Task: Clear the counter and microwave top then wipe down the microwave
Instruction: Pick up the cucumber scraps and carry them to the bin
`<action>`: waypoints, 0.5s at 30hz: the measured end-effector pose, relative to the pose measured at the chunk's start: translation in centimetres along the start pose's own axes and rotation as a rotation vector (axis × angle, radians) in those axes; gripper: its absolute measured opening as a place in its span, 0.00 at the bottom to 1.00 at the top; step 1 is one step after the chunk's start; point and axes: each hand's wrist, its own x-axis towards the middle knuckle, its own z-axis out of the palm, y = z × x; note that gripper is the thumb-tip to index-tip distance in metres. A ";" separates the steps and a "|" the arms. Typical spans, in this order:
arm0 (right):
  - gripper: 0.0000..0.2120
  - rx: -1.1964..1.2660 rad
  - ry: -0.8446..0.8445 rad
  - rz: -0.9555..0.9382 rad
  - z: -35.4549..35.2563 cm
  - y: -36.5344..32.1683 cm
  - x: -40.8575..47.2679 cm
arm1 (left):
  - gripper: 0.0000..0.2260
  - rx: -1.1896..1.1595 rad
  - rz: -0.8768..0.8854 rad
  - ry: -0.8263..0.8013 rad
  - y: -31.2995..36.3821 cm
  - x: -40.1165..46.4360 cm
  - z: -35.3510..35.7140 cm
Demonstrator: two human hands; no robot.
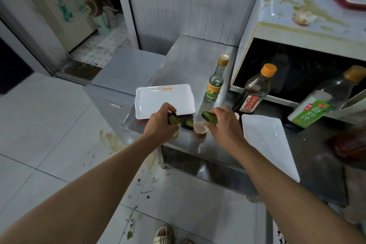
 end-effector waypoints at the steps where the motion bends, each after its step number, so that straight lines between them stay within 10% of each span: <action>1: 0.18 -0.005 0.003 -0.004 -0.3 0.1 -0.1 | 0.16 0.001 0.010 0.009 0.4 -0.2 0.0; 15: 0.16 -0.034 0.176 0.121 -7.6 2.8 -5.4 | 0.14 0.012 0.233 -0.074 7.8 -2.5 1.9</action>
